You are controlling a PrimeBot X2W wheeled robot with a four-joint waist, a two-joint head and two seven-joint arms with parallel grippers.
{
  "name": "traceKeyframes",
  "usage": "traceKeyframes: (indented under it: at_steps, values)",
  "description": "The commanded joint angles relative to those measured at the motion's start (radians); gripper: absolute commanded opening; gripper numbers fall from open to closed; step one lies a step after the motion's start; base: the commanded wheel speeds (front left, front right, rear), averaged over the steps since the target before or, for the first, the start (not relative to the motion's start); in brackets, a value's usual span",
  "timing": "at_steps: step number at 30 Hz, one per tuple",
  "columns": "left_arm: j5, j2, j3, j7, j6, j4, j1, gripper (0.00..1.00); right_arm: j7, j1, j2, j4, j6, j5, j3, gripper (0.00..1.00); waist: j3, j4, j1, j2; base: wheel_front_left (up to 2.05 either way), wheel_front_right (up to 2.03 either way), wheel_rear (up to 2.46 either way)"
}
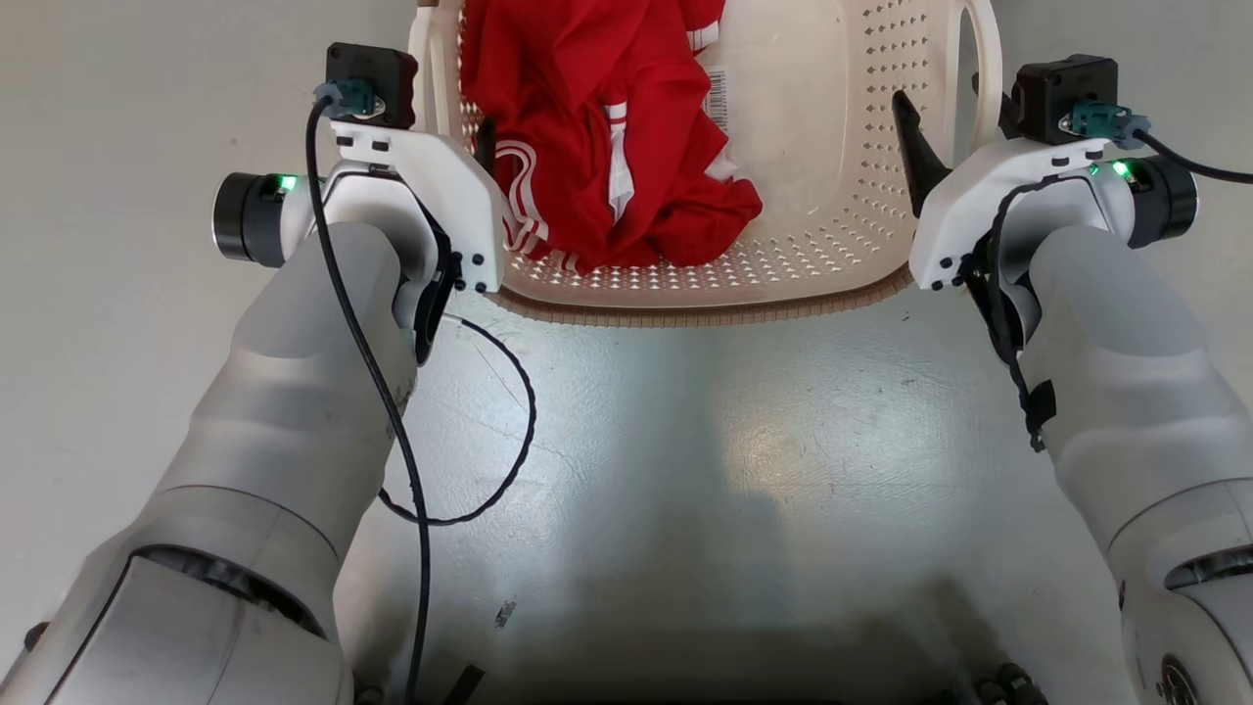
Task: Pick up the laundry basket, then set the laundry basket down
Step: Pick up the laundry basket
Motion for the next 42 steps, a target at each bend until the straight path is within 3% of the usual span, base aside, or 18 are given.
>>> traceKeyframes:
  at_steps: [1, 10, 11, 12, 13, 14, 15, 16, 17, 30, 42]
  values:
    - [-0.011, 0.027, 0.001, -0.004, 0.012, -0.011, 0.001, 1.00, 0.003, 0.028, 0.021, -0.006, 0.006, 0.013, 0.022, 1.00, -0.002, 0.000, 0.0000, 0.0000, 0.00, 0.00, 0.00]
    - [-0.032, 0.027, -0.022, -0.008, 0.015, -0.011, 0.005, 1.00, 0.006, 0.029, 0.021, -0.004, 0.006, 0.018, 0.027, 1.00, -0.001, -0.004, 0.0000, 0.0000, 0.00, 0.00, 0.00]
    - [-0.033, 0.027, -0.026, -0.009, 0.015, -0.011, 0.004, 0.96, 0.006, 0.029, 0.021, -0.004, 0.006, 0.018, 0.026, 1.00, 0.000, -0.005, 0.0000, 0.0000, 0.00, 0.00, 0.00]
    - [-0.034, 0.027, -0.030, -0.010, 0.015, -0.011, 0.004, 0.95, 0.006, 0.028, 0.021, -0.004, 0.006, 0.018, 0.025, 0.93, 0.000, -0.006, 0.0000, 0.0000, 0.00, 0.00, 0.00]
    - [-0.034, 0.027, -0.036, -0.011, 0.015, -0.010, 0.003, 0.64, 0.006, 0.028, 0.021, -0.003, 0.006, 0.018, 0.025, 0.49, 0.000, -0.007, 0.0000, 0.0000, 0.00, 0.00, 0.00]
    - [-0.034, 0.027, -0.040, -0.012, 0.016, -0.010, 0.002, 0.45, 0.006, 0.028, 0.021, -0.003, 0.006, 0.018, 0.025, 0.07, 0.001, -0.008, 0.0000, 0.0000, 0.00, 0.00, 0.00]
    - [-0.034, 0.027, -0.044, -0.013, 0.016, -0.010, 0.001, 0.22, 0.008, 0.029, 0.021, -0.002, 0.006, 0.019, 0.025, 0.00, 0.001, -0.009, 0.0000, 0.0000, 0.00, 0.00, 0.00]
    - [-0.035, 0.027, -0.047, -0.014, 0.017, -0.009, 0.002, 0.22, 0.009, 0.030, 0.021, -0.002, 0.006, 0.022, 0.026, 0.00, 0.001, -0.011, 0.0000, 0.0000, 0.00, 0.00, 0.00]
    - [-0.039, 0.027, -0.048, -0.016, 0.020, -0.009, 0.003, 0.00, 0.010, 0.031, 0.021, -0.002, 0.006, 0.025, 0.028, 0.00, 0.001, -0.012, 0.0000, 0.0000, 0.00, 0.00, 0.00]
    - [-0.090, 0.027, -0.099, -0.012, 0.038, -0.027, 0.049, 0.00, 0.034, 0.079, 0.021, -0.017, 0.006, 0.132, 0.133, 0.00, -0.055, -0.016, 0.0000, 0.0000, 0.00, 0.00, 0.00]
    - [-0.142, 0.027, -0.144, -0.015, 0.060, -0.039, 0.130, 0.00, 0.124, 0.167, 0.021, -0.049, 0.006, 0.262, 0.268, 0.00, -0.173, -0.033, 0.0000, 0.0000, 0.00, 0.00, 0.00]
